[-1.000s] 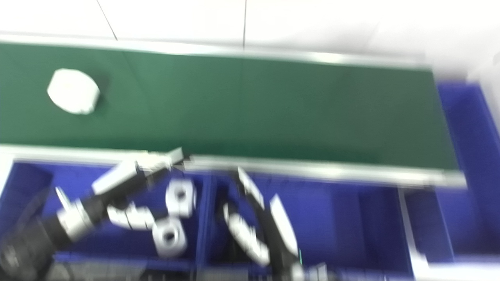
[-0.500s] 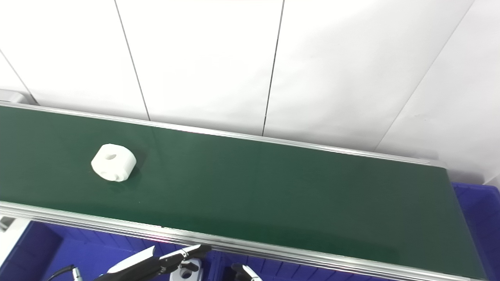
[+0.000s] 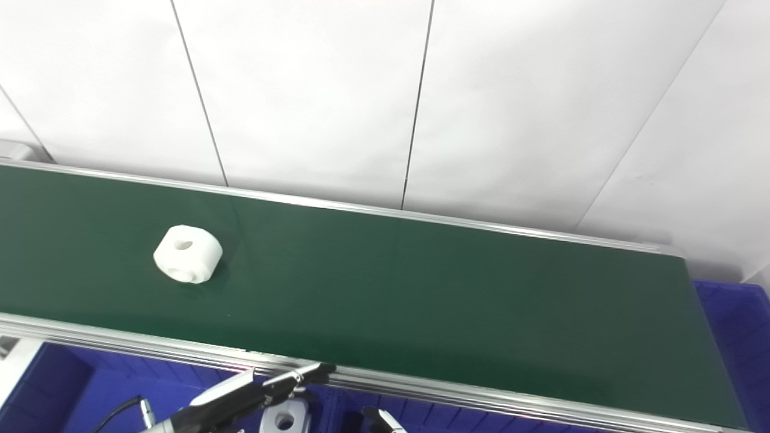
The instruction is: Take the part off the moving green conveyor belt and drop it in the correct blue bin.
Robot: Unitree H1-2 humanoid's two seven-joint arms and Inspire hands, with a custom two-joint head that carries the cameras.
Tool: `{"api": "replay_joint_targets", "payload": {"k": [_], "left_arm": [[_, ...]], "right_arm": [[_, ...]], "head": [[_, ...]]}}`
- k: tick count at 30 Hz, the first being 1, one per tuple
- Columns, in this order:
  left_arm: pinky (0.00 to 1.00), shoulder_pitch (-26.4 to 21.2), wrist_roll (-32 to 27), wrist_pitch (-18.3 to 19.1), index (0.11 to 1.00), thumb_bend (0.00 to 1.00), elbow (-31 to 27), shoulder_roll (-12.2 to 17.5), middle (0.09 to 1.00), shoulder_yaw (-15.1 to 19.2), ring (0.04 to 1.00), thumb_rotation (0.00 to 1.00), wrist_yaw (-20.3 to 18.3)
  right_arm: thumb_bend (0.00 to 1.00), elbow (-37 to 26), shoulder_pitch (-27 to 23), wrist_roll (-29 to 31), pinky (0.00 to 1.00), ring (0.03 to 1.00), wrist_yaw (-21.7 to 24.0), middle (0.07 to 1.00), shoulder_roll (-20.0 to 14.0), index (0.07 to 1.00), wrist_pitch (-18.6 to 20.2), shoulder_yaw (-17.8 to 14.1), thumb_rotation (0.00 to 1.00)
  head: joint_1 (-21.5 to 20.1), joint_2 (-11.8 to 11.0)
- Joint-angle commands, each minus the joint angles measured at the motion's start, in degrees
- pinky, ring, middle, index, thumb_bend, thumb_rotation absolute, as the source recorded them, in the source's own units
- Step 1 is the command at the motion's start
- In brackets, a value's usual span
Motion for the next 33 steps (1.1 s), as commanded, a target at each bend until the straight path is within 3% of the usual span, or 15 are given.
{"api": "replay_joint_targets", "payload": {"k": [1, 4, 8, 10, 13, 15, 20, 23, 28, 33], "left_arm": [[0.84, -2.1, 2.6, -2.5, 0.948, 0.44, -4.4, 0.9, 0.975, 2.0, 0.945, 0.68, 2.5], [0.82, -5.4, 6.3, -3.4, 0.798, 0.61, -7.7, 0.7, 0.834, 4.0, 0.834, 0.49, 5.9], [0.83, -12.7, 10.8, -3.5, 0.734, 0.71, -11.8, 2.2, 0.769, 5.9, 0.784, 0.45, 9.7], [0.76, -16.3, 10.5, -3.4, 0.679, 0.77, -13.5, 3.4, 0.717, 7.0, 0.742, 0.41, 9.3], [0.70, -22.0, 9.6, 1.5, 0.622, 0.82, -18.0, 6.0, 0.671, 8.5, 0.710, 0.33, 6.6], [0.69, -25.6, 9.8, 3.5, 0.649, 0.84, -19.4, 7.3, 0.679, 8.9, 0.696, 0.25, 5.3], [0.75, -30.5, 10.9, 5.5, 0.735, 0.84, -18.2, 9.2, 0.764, 8.5, 0.756, 0.20, 2.9], [0.75, -33.0, 11.3, 5.2, 0.761, 0.86, -15.1, 9.7, 0.794, 7.9, 0.783, 0.20, 1.5], [0.88, -35.9, 12.4, 3.4, 0.802, 0.88, -9.6, 10.0, 0.852, 6.4, 0.852, 0.20, -0.2], [0.93, -38.7, 13.1, 2.9, 0.844, 0.90, -3.2, 10.9, 0.888, 4.1, 0.884, 0.27, -2.7]], "right_arm": [[0.28, -1.8, 0.4, 0.5, 0.75, 0.859, 0.2, 0.903, 0.3, 0.870, -1.6, 0.2, 0.59], [0.28, -1.6, 0.0, 0.9, 0.74, 0.856, 0.3, 0.902, 0.2, 0.868, -1.5, 0.1, 0.57], [0.27, -1.0, -0.7, 0.8, 0.74, 0.854, 0.4, 0.901, 0.2, 0.866, -1.5, 0.1, 0.56], [0.27, -1.0, -1.0, 1.1, 0.74, 0.855, 0.5, 0.902, 0.3, 0.868, -1.5, 0.2, 0.54], [0.27, -0.7, -1.2, 0.6, 0.74, 0.854, 0.5, 0.904, 0.5, 0.870, -1.4, 0.3, 0.54], [0.27, -0.6, -1.5, 0.2, 0.74, 0.852, 0.4, 0.903, 0.6, 0.869, -1.4, 0.3, 0.54], [0.27, -0.2, -2.0, 0.7, 0.74, 0.857, 0.3, 0.906, 0.6, 0.872, -1.9, 0.3, 0.55], [0.28, -0.1, -2.0, 0.6, 0.74, 0.857, 0.1, 0.904, 0.6, 0.869, -1.9, 0.2, 0.55], [0.28, 0.1, -2.2, 0.7, 0.75, 0.857, 0.1, 0.903, 0.5, 0.868, -1.8, -0.1, 0.57], [0.28, -0.1, -2.1, 0.6, 0.75, 0.856, 0.1, 0.902, 0.6, 0.867, -1.8, -0.3, 0.58]], "head": [[0.3, -0.1], [0.5, -0.3], [0.7, -0.5], [0.6, -0.4], [0.5, -0.5], [0.4, -0.6], [0.3, -0.5], [0.2, -0.6], [0.1, -0.7], [0.0, -0.7]]}}
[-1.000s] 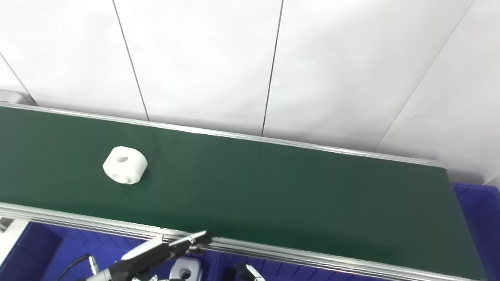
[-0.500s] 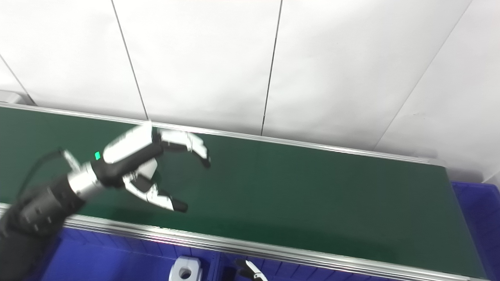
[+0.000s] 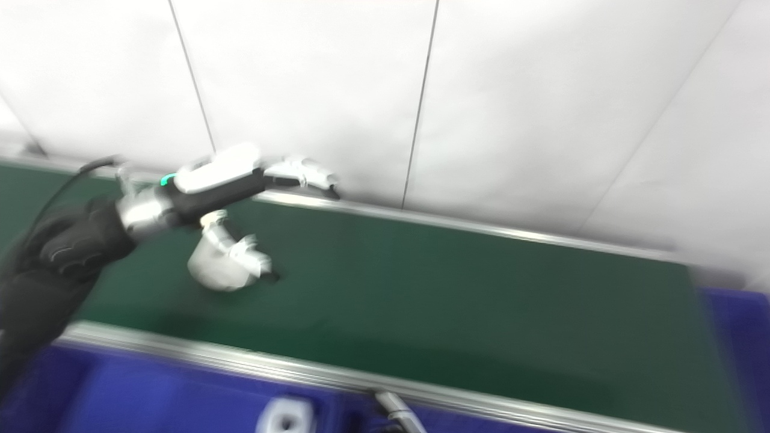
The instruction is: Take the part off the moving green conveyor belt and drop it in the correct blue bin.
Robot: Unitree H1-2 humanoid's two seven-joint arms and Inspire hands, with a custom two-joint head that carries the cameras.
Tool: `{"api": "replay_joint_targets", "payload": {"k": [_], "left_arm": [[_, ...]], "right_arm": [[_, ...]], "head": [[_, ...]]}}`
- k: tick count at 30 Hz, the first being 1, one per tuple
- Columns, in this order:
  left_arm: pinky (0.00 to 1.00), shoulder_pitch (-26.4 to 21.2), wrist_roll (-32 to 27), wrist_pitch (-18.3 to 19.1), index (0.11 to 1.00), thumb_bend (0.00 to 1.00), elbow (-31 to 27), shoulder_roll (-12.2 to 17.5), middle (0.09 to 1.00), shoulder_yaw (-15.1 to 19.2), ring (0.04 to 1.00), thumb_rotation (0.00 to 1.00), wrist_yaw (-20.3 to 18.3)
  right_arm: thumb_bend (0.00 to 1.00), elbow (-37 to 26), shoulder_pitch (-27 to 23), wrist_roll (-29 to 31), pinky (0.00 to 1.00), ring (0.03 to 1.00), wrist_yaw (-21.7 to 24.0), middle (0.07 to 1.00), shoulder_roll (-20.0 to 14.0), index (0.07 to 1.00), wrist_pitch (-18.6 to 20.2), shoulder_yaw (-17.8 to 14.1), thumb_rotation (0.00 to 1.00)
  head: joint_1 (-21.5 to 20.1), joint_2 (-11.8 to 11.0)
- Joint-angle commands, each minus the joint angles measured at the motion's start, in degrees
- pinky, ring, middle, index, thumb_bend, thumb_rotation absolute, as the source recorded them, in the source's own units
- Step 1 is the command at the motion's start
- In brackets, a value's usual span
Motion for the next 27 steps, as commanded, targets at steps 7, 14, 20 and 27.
{"api": "replay_joint_targets", "payload": {"k": [7, 14, 20, 27], "left_arm": [[0.88, -5.2, 2.3, -2.0, 0.868, 0.95, 6.8, 0.5, 0.924, -2.1, 0.904, 0.29, -0.5], [0.86, -5.2, 4.5, -4.0, 0.878, 0.94, 9.7, 0.0, 0.931, -2.6, 0.909, 0.30, 0.8], [0.90, -5.5, 3.9, -3.6, 0.894, 0.95, 10.1, 0.2, 0.943, -2.9, 0.919, 0.32, 0.3], [0.91, -5.6, 2.8, -1.8, 0.901, 0.95, 8.7, 0.7, 0.946, -2.7, 0.925, 0.32, -1.0]], "right_arm": [[0.28, -1.7, 1.2, 0.1, 0.75, 0.859, -0.2, 0.904, -0.7, 0.869, -1.8, -0.3, 0.58], [0.28, -1.8, 1.0, 0.2, 0.74, 0.855, -0.3, 0.901, -1.1, 0.865, -2.0, -0.4, 0.57], [0.28, -2.0, 0.9, 0.1, 0.74, 0.854, 0.0, 0.901, -0.8, 0.864, -1.6, -0.6, 0.57], [0.27, -2.7, 1.0, 0.2, 0.75, 0.860, 0.5, 0.906, -0.7, 0.868, -1.3, -0.7, 0.56]], "head": [[-0.4, 0.2], [-0.3, 0.4], [-0.3, 0.6], [-0.2, 0.8]]}}
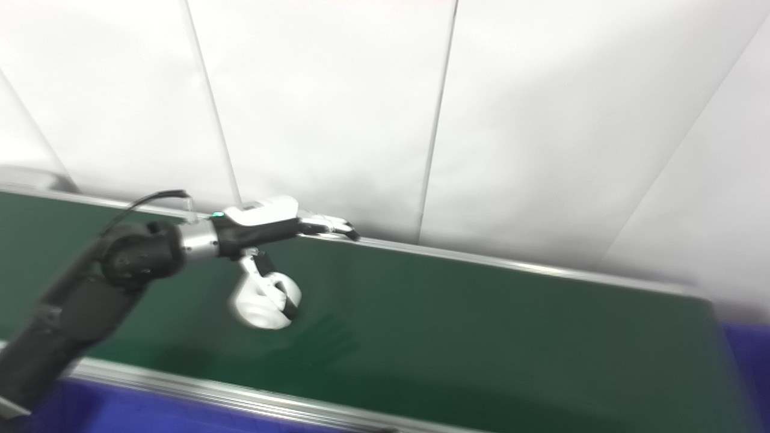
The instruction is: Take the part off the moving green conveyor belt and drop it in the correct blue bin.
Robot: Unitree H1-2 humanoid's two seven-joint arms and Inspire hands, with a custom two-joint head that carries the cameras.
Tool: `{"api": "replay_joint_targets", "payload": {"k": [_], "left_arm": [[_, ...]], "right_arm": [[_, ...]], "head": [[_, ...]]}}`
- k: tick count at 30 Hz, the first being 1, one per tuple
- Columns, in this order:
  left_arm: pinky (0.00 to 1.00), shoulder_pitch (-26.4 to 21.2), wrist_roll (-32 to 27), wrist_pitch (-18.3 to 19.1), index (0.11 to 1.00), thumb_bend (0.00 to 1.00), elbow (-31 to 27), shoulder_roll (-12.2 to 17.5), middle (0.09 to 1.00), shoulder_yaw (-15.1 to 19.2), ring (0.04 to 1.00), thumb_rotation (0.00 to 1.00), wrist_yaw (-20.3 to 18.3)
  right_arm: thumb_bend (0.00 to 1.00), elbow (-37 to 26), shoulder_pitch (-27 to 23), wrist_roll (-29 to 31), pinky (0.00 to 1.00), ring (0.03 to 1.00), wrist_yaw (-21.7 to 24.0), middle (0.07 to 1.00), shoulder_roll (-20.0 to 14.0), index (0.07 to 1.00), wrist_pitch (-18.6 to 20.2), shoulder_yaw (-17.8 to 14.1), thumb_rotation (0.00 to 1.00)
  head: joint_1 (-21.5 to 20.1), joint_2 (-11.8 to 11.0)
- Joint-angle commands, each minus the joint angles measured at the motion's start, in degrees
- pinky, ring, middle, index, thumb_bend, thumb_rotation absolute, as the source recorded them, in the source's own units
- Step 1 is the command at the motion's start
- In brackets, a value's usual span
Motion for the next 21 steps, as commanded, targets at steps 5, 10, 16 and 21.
{"api": "replay_joint_targets", "payload": {"k": [5, 10, 16, 21], "left_arm": [[0.89, -2.2, -1.7, 0.0, 0.903, 0.94, -1.0, 1.2, 0.946, 1.1, 0.927, 0.31, 0.1], [0.89, -1.8, -2.0, 0.8, 0.909, 0.94, -1.0, 0.9, 0.954, 1.2, 0.936, 0.32, -0.4], [0.87, -1.7, -2.6, 1.2, 0.914, 0.94, -1.0, 0.9, 0.958, 1.1, 0.927, 0.32, -0.6], [0.87, -1.9, -2.9, 2.0, 0.916, 0.95, -0.7, 0.8, 0.961, 0.7, 0.932, 0.32, -1.1]], "right_arm": [[0.27, -1.6, 0.4, 0.6, 0.75, 0.860, 0.0, 0.906, 0.8, 0.868, -1.2, 0.5, 0.56], [0.27, -1.9, 0.6, 0.9, 0.76, 0.868, 0.2, 0.910, 0.6, 0.874, -1.2, 0.5, 0.56], [0.28, -1.5, 0.8, 0.9, 0.76, 0.862, -0.2, 0.905, 0.8, 0.868, -1.8, 0.5, 0.58], [0.28, -1.8, 1.0, 0.5, 0.75, 0.862, -0.1, 0.906, 0.9, 0.869, -1.5, 0.6, 0.61]], "head": [[0.1, 0.1], [0.1, 0.6], [0.2, 0.9], [0.1, 1.1]]}}
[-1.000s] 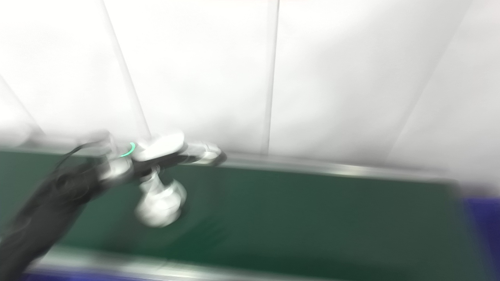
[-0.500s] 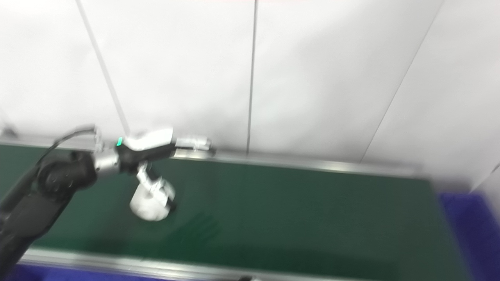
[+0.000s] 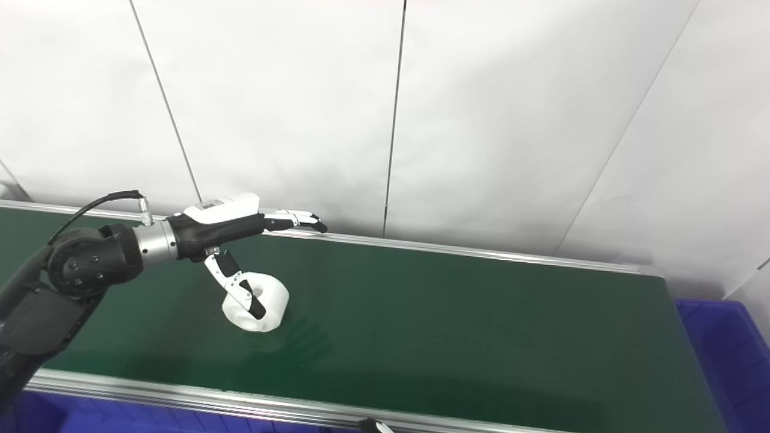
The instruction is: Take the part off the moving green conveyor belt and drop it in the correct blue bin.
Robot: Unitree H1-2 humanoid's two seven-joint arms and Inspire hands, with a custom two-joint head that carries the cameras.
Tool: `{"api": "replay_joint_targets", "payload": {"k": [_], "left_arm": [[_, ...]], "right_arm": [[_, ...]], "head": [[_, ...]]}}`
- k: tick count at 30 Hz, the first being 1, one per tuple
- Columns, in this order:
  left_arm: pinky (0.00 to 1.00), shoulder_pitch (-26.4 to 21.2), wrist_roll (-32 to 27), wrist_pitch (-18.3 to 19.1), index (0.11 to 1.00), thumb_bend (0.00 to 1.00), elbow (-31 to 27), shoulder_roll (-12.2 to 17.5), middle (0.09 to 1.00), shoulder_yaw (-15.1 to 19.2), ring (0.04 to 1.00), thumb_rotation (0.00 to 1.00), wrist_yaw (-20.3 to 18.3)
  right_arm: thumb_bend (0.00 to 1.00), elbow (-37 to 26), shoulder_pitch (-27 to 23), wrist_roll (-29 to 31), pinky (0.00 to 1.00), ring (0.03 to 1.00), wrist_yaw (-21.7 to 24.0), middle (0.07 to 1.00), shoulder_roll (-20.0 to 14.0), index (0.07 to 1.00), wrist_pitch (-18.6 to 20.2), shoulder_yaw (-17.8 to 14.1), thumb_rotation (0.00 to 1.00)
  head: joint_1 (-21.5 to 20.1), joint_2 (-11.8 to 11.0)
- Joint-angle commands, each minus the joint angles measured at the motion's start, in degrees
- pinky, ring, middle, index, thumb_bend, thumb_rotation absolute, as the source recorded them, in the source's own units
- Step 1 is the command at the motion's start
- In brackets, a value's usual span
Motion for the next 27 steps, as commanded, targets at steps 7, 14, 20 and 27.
{"api": "replay_joint_targets", "payload": {"k": [7, 14, 20, 27], "left_arm": [[0.86, -1.7, -1.8, 0.9, 0.923, 0.95, 0.2, 0.7, 0.968, 0.6, 0.945, 0.31, -0.9], [0.86, -1.6, -3.6, 1.5, 0.945, 0.99, 3.9, -0.6, 0.989, 0.2, 0.969, 0.28, -1.8], [0.83, -1.8, 1.1, -2.3, 0.993, 1.00, 10.5, -3.2, 1.000, -1.3, 0.969, 0.26, 2.1], [0.66, -4.2, 13.4, -7.5, 1.000, 1.00, 29.5, -9.5, 0.972, -7.9, 0.845, 0.18, 15.5]], "right_arm": [[0.29, -2.3, 1.0, 0.7, 0.76, 0.867, 0.2, 0.909, 0.5, 0.873, -1.0, 0.2, 0.63], [0.28, -2.2, 0.9, 0.7, 0.76, 0.866, 0.0, 0.908, 0.7, 0.870, -1.3, 0.3, 0.63], [0.28, -2.2, 0.8, 0.7, 0.76, 0.865, 0.1, 0.905, 0.7, 0.868, -1.3, 0.3, 0.62], [0.29, -2.0, 0.4, 0.9, 0.77, 0.866, 0.1, 0.906, 0.7, 0.870, -1.4, 0.2, 0.63]], "head": [[0.2, 0.2], [-0.3, 0.5], [-0.7, 0.6], [-1.7, 0.5]]}}
